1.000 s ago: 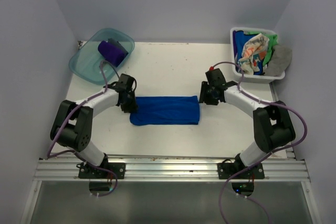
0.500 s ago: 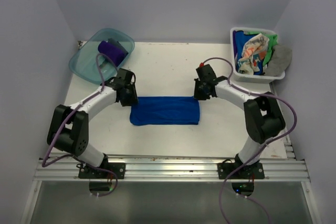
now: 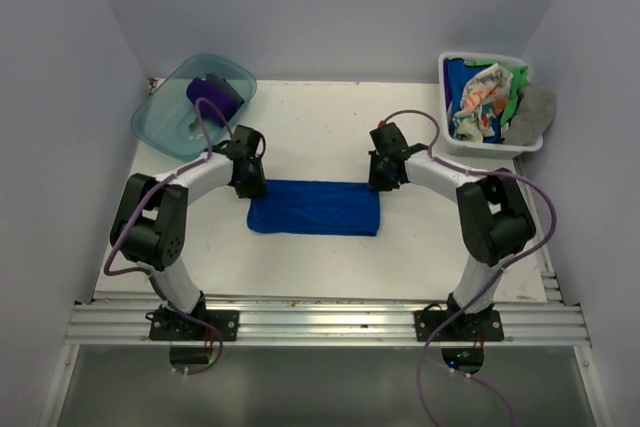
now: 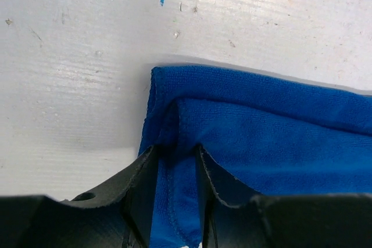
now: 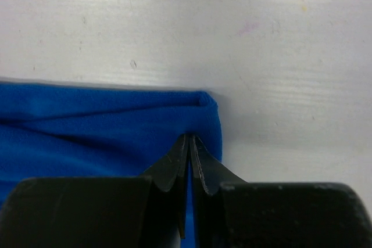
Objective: Roll the towels
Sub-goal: Fold the towel
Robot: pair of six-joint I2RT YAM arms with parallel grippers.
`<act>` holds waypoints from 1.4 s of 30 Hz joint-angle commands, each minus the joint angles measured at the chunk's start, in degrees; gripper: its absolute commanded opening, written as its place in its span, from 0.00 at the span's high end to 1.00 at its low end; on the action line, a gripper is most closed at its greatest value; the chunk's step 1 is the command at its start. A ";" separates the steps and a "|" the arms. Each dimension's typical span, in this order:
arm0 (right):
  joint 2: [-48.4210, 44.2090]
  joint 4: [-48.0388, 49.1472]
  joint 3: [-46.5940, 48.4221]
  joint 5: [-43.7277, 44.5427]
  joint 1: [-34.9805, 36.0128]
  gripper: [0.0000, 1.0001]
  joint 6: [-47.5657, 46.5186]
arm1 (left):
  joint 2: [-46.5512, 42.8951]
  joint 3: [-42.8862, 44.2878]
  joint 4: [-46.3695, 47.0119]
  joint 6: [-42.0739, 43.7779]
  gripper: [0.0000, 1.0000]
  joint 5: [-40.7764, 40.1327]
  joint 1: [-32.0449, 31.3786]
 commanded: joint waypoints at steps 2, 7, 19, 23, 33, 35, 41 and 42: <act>-10.13 -0.13 -4.60 0.89 0.99 0.91 -0.24 | -3.21 1.35 0.31 0.32 0.65 -0.58 0.46; -12.88 0.57 -8.83 0.10 4.59 0.91 1.61 | -5.24 0.38 -0.40 0.05 0.64 -1.10 0.46; -9.35 0.57 -12.79 3.09 4.96 0.92 1.53 | -7.26 0.82 -3.04 0.41 0.63 -3.83 0.46; -14.97 -0.04 -13.93 4.22 4.78 0.89 1.09 | -9.98 0.21 -3.92 0.58 0.60 -4.27 0.46; -17.28 -0.75 -12.27 1.34 -1.28 0.73 -0.76 | -10.95 -3.75 -3.65 0.41 0.59 -3.13 0.38; -16.75 -1.01 -11.13 0.37 -1.99 0.72 -1.81 | -12.35 -4.36 -2.95 0.41 0.59 -1.82 0.38; -9.47 -3.47 -0.50 -8.07 -1.90 0.78 -8.40 | -13.15 -4.28 -3.57 -1.70 0.60 -1.63 -4.36; -8.32 -3.39 0.47 -8.51 -1.55 0.78 -8.75 | -12.71 -4.28 -3.39 -2.23 0.60 -1.28 -5.41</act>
